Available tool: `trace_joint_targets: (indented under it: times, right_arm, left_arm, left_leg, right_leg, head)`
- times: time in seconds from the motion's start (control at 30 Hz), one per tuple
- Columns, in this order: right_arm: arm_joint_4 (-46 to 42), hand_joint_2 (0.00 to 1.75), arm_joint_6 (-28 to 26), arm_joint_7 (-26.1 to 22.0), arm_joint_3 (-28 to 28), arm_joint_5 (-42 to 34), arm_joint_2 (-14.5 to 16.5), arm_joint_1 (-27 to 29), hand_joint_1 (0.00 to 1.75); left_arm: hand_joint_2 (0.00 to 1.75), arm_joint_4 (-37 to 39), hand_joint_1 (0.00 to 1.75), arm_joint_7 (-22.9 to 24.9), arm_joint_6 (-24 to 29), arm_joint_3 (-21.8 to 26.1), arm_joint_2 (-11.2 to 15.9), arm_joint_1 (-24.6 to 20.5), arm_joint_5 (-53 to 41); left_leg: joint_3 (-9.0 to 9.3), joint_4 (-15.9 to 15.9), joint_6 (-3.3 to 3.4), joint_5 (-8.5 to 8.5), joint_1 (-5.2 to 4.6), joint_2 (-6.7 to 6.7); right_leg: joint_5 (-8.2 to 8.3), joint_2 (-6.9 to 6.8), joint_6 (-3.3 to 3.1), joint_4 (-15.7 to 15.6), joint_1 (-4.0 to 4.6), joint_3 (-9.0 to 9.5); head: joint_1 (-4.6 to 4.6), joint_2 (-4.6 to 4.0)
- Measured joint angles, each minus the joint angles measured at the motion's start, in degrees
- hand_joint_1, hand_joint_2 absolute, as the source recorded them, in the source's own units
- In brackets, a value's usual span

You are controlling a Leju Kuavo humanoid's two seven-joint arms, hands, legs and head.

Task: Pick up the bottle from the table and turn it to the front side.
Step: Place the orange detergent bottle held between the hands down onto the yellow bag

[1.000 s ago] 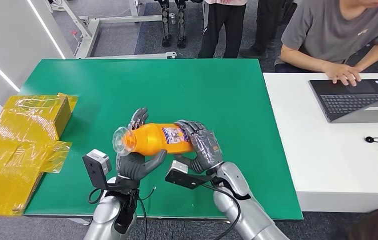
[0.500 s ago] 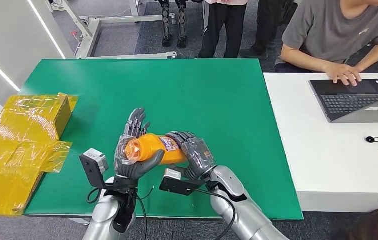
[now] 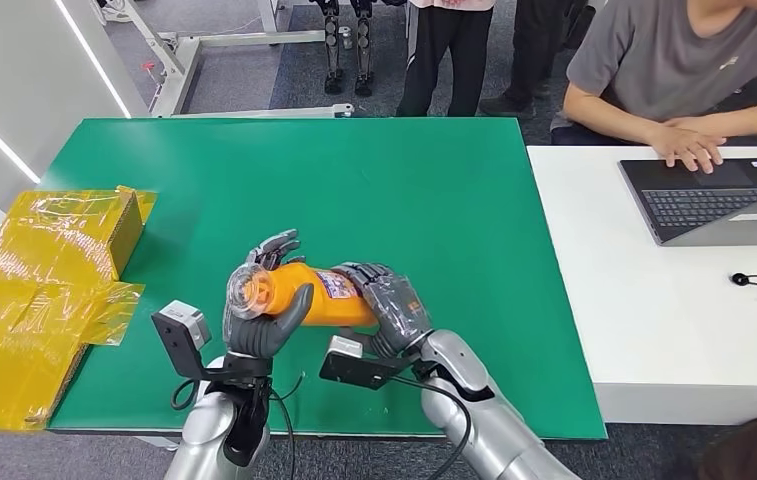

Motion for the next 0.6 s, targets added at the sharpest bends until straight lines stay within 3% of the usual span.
trace_joint_targets:
  times: [0.5, 0.6]
  right_arm:
    - [-3.37, 1.75, -7.64, -3.47, -2.05, -3.93, 0.31, 3.45, 1.75]
    - [-5.48, 1.75, -9.35, -4.67, -2.67, -6.57, 0.45, 4.99, 0.51]
  left_arm:
    - [1.75, 0.8, 1.75, -1.05, -0.51, 0.08, -0.49, -2.09, 1.03]
    - [1.75, 0.02, 1.75, -1.04, -0.54, 0.06, -0.54, -2.43, 1.03]
  left_leg:
    - [-0.02, 0.0, 0.0, 0.0, 0.0, -0.01]
    - [-0.02, 0.0, 0.0, 0.0, 0.0, -0.01]
  right_leg:
    - [0.0, -0.01, 0.0, 0.01, 0.0, -0.01]
    - [0.0, -0.02, 0.0, 0.01, 0.0, -0.01]
  head:
    - [0.0, 0.0]
    - [0.01, 0.0]
